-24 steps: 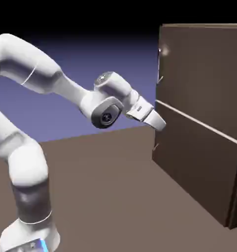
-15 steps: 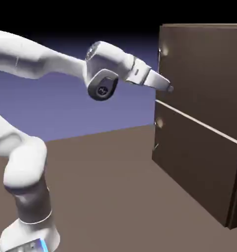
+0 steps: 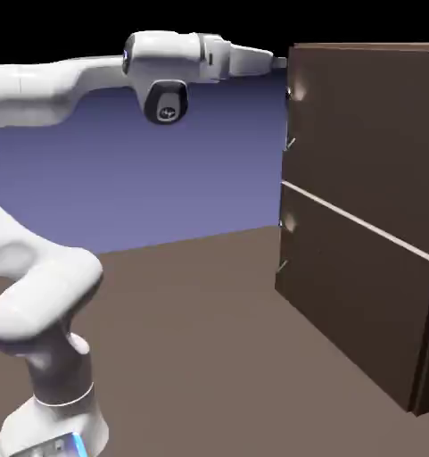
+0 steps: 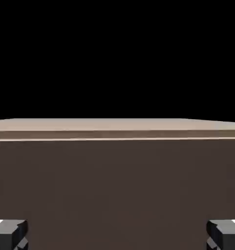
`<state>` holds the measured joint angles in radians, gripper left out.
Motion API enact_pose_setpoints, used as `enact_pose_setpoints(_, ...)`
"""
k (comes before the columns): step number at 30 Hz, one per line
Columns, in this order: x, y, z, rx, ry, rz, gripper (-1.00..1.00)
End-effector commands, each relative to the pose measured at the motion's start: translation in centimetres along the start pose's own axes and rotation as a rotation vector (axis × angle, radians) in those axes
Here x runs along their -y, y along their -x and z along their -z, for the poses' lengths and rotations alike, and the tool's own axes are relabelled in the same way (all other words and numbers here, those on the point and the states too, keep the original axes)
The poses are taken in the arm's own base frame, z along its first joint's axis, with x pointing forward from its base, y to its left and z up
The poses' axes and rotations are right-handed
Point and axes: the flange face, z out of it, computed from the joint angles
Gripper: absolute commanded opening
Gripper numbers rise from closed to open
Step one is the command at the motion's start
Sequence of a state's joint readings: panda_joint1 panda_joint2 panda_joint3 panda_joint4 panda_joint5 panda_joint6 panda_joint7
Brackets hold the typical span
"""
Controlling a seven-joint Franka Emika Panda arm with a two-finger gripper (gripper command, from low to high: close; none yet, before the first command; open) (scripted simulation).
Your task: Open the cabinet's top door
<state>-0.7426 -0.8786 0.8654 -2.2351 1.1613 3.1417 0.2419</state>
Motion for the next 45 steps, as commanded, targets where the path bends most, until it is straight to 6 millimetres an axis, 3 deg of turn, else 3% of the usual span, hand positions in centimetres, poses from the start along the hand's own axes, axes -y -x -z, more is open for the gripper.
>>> enact_pose_setpoints(1, 0.7, 0.8, -0.1, -0.008, -0.012, 0.002, 0.0)
enact_pose_setpoints(6, 3.4, 5.5, -1.3, -0.029, -0.061, 0.012, 0.0)
enact_pose_setpoints(11, 4.2, 11.5, -3.6, -0.022, -0.083, 0.016, 0.0)
enact_pose_setpoints(15, 3.4, 17.0, -6.3, 0.003, -0.079, 0.01, 0.0)
enact_pose_setpoints(20, 0.6, 23.7, -9.8, 0.046, -0.047, -0.009, 0.0)
enact_pose_setpoints(21, 0.6, 23.7, -9.8, 0.046, -0.047, -0.009, 0.0)
enact_pose_setpoints(26, 0.8, 24.0, -14.7, 0.046, -0.047, -0.009, 0.0)
enact_pose_setpoints(27, 0.8, 24.0, -14.7, 0.046, -0.047, -0.009, -1.0)
enact_pose_setpoints(28, 0.8, 24.0, -14.7, 0.046, -0.047, -0.009, -1.0)
enact_pose_setpoints(32, 0.2, 23.4, -12.5, 0.078, -0.08, -0.009, -1.0)
enact_pose_setpoints(45, -3.9, 19.4, -2.2, 0.236, -0.238, -0.008, -1.0)
